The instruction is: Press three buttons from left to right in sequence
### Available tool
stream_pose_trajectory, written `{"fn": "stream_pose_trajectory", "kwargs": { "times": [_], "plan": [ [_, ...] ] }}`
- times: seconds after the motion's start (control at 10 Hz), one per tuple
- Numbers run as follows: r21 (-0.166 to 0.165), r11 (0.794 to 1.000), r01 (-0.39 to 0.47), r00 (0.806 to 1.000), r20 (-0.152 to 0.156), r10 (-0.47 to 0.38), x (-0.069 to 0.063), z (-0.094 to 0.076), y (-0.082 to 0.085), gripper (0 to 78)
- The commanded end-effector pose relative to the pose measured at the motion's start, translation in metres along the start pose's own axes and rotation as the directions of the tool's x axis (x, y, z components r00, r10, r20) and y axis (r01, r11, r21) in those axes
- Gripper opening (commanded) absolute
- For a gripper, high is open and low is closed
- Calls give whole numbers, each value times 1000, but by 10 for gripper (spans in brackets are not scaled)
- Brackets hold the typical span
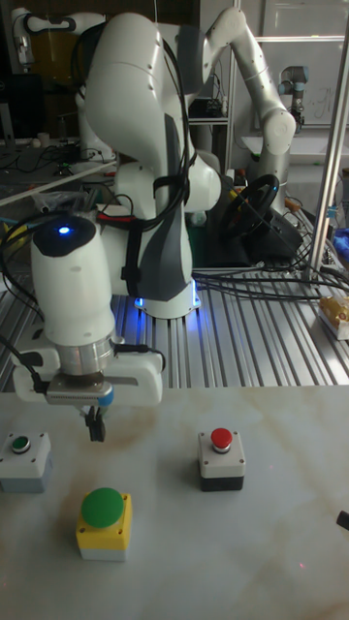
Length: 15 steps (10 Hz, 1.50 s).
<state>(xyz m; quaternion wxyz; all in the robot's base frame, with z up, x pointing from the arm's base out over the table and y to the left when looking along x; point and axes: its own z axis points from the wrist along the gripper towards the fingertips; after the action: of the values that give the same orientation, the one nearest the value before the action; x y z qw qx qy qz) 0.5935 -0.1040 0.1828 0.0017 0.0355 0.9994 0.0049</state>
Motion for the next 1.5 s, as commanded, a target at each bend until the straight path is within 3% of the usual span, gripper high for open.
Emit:
{"fn": "stream_pose_trajectory", "kwargs": {
  "times": [0.1, 0.8, 1.5],
  "plan": [
    [-4, 1000, -11, 1000, 10, 11, -9, 2, -1, 11],
    [2, 995, -95, 995, -4, 95, 2, -2, 10, 11],
    [22, 999, -45, 999, 9, 45, 1, -1, 10, 11]
  ]
}}
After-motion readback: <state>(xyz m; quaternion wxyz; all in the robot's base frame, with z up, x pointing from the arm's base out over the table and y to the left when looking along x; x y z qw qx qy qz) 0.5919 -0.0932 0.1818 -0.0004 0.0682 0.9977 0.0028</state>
